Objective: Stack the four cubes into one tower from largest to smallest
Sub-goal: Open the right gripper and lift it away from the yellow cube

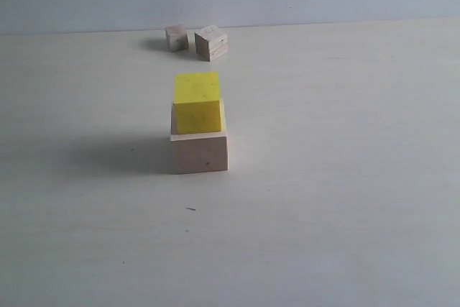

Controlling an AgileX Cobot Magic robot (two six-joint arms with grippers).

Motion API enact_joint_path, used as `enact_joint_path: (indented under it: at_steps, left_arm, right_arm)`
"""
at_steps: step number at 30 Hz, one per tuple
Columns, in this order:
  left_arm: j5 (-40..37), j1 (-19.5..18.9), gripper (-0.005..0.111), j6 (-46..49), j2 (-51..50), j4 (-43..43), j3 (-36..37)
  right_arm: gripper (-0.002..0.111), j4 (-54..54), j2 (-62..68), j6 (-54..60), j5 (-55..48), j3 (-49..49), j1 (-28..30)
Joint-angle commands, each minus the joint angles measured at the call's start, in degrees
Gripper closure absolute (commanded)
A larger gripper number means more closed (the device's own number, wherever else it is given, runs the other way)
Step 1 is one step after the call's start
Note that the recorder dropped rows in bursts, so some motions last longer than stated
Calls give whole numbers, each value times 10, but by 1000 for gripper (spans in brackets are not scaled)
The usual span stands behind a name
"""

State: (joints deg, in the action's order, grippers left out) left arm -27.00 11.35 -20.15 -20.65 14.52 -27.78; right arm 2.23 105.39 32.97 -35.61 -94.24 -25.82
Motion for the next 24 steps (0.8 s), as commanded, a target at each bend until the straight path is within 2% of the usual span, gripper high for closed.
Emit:
enact_joint_path:
  at_steps: [1,4,8,11,16,20,24]
  left_arm:
    - [7,0,107,2,2,-6,3]
    - [7,0,107,2,2,-6,3]
    - [9,0,107,2,2,-6,3]
    - [15,0,107,2,2,-6,3]
    - [21,0,107,4,2,-4,3]
    - [23,0,107,22,2,-3,3]
    - [27,0,107,31,2,-1,3]
  right_arm:
    - [94,71,13,-95,77,1,37]
    - [92,64,40,-115,110,1,73]
    - [78,23,92,-116,168,1,107]
    - [70,6,128,-116,225,1,111]
    - [62,-22,194,-116,309,-22,111]
    - [56,-52,247,-116,309,-82,111]
    - [45,-93,286,-118,306,-138,111]
